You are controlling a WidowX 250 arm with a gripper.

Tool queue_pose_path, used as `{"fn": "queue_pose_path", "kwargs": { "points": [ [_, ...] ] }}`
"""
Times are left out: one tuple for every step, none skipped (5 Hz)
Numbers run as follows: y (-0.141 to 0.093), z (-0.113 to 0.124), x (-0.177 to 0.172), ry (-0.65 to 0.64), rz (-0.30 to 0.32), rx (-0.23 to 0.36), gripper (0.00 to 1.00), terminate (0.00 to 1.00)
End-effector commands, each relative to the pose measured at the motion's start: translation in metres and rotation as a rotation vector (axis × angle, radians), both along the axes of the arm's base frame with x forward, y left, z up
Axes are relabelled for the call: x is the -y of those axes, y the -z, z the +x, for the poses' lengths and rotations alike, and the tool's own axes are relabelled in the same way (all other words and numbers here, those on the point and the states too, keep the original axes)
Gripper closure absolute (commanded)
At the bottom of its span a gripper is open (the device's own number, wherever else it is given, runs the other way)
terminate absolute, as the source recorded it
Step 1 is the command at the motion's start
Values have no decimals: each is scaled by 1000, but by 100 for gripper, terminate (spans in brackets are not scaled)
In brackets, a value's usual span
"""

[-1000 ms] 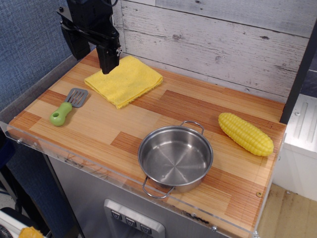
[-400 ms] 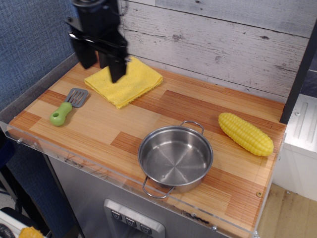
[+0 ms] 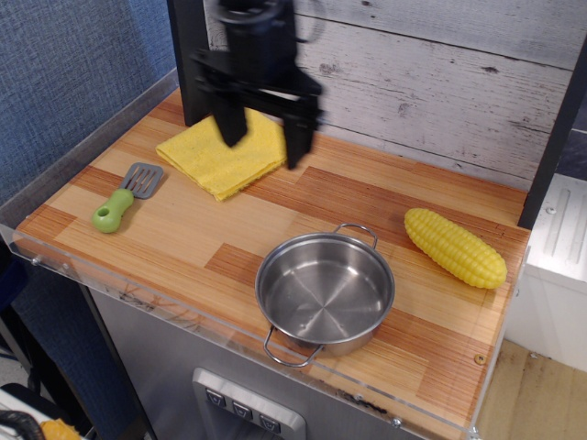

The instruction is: Put the corn on the yellow rectangle.

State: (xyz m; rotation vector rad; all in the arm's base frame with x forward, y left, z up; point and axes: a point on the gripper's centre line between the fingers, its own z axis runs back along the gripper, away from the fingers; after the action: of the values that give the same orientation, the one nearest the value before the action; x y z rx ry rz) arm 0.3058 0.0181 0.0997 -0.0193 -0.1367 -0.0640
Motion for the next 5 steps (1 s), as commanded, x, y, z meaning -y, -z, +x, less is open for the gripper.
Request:
{"fn": "queue_pose_path", "kwargs": {
  "points": [
    [-21, 19, 75, -240, -60, 20, 0, 0],
    [-19, 22, 107, -280, -82, 2, 0, 0],
    [-13, 20, 121, -337, -80, -30, 0, 0],
    [-3, 15, 127, -496, -56, -93, 0, 0],
    [1, 18, 124, -621, -75, -140, 0, 0]
  ]
}}
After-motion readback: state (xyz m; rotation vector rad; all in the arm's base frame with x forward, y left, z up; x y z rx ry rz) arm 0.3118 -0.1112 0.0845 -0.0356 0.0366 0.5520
